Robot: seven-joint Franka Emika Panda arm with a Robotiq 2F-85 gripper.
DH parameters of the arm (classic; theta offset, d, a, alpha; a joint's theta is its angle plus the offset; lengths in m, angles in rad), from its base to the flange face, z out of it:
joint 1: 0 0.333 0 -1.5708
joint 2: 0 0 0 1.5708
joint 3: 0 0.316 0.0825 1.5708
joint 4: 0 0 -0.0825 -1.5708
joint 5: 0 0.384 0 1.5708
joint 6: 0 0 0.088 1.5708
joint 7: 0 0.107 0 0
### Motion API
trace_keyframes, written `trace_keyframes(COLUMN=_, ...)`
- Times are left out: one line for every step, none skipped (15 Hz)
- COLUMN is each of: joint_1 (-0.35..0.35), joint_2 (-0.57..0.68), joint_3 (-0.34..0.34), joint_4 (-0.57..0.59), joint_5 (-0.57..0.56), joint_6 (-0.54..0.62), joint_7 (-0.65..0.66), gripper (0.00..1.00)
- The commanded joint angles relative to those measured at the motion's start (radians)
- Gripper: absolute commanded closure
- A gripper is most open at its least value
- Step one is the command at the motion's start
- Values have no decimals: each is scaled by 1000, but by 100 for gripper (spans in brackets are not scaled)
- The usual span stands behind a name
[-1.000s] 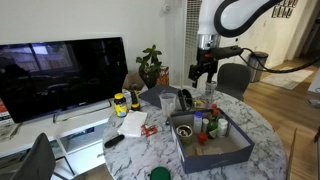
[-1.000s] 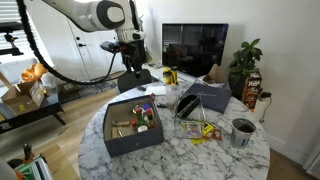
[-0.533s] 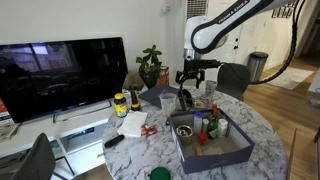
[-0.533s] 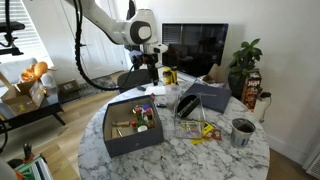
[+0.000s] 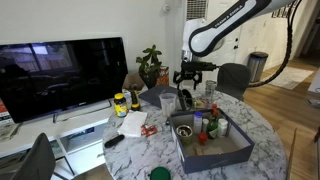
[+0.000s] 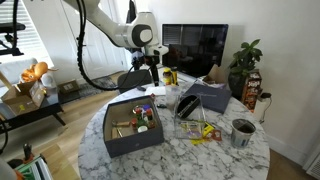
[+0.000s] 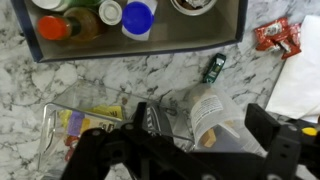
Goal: Put the cup inside the container
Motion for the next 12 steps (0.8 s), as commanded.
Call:
trace_keyframes(joint_1=23, joint_2=144, joint_3=-50, joint_4=71, joint_5=25, joint_6=102, joint_7=157, gripper=0)
trace_keyframes(joint_1=28, joint_2=179, joint_3=-65, joint_4=84, joint_5=20, joint_6=146, joint_7=203, gripper=0)
trace_keyframes(joint_1=31, joint_2=214, joint_3=-77, joint_4=103, joint_5=28, joint_6=174, joint_7=244, gripper=0)
trace_keyframes(joint_1=37, joint_2=245, joint_3=-87, joint_4=125, joint_5=38, joint_6=196, joint_7=287, gripper=0)
trace_keyframes(joint_1=43, joint_2=273, joint_3=-97, joint_4=146, joint_5=46, joint_6=217, joint_7=330, gripper=0)
trace_keyframes(joint_1=51, joint_2=289, joint_3=-104, joint_4=163, joint_5=57, joint_6=230, joint_7=376, gripper=0)
trace_keyframes(joint_1=62, joint_2=310, joint_3=-116, joint_4=182, joint_5=61, joint_6=244, joint_7=428, gripper=0)
trace_keyframes(joint_1=76, joint_2=331, joint_3=-129, joint_4=198, joint_5=62, joint_6=260, joint_7=484, gripper=0)
trace_keyframes(joint_1=92, joint_2=345, joint_3=-143, joint_4=211, joint_5=53, joint_6=271, joint_7=532, gripper=0)
trace_keyframes(joint_1=108, joint_2=361, joint_3=-155, joint_4=225, joint_5=40, joint_6=272, joint_7=572, gripper=0)
trace_keyframes(joint_1=122, joint_2=376, joint_3=-168, joint_4=235, joint_5=28, joint_6=272, joint_7=607, gripper=6)
trace_keyframes(joint_1=131, joint_2=386, joint_3=-177, joint_4=242, joint_5=22, joint_6=264, joint_7=634, gripper=27)
